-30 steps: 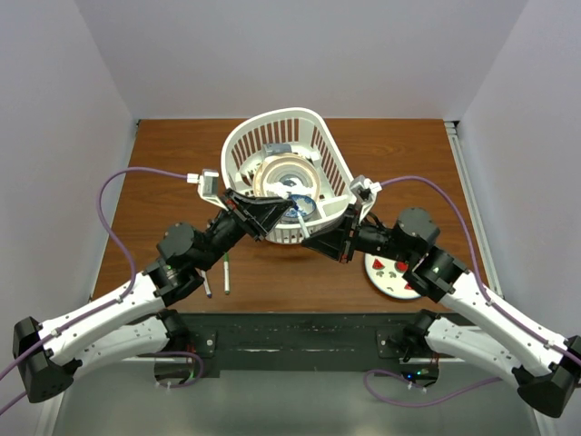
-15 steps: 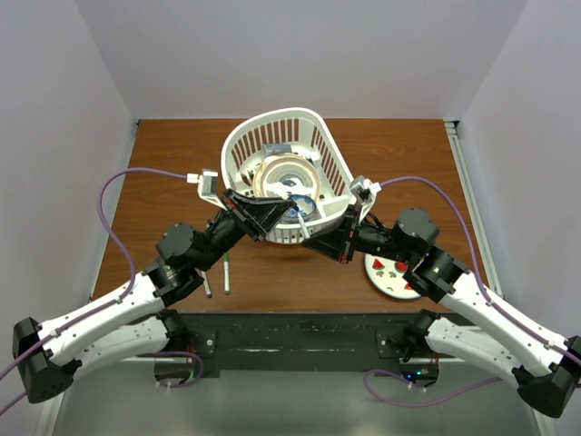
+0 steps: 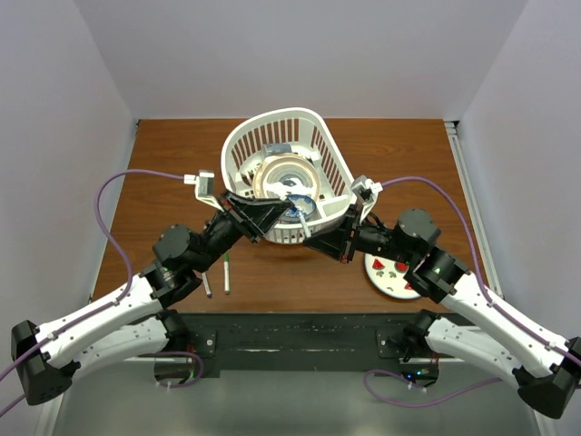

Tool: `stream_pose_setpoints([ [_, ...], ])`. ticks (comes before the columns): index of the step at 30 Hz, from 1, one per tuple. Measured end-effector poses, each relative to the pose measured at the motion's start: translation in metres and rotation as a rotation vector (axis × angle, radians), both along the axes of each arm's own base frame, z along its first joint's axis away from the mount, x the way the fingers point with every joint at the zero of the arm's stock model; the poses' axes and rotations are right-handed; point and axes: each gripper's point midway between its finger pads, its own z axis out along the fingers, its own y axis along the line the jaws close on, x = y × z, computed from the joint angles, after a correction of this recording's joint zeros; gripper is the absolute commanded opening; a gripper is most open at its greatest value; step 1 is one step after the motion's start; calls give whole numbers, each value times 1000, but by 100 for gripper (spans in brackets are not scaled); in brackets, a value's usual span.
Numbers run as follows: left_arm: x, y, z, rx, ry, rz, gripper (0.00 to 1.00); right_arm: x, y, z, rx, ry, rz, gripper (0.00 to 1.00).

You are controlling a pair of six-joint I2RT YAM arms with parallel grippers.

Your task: Insert the pens into the pen caps

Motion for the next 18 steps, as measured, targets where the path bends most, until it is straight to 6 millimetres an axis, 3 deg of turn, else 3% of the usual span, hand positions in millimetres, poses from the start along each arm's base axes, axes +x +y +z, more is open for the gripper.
stream_pose_setpoints([
  [6, 0, -5, -9, 10, 22, -18, 0, 0, 0, 0, -1, 1, -3, 0],
  [18, 1, -4, -8, 4, 22, -9, 0, 1, 0, 0, -1, 2, -5, 0],
])
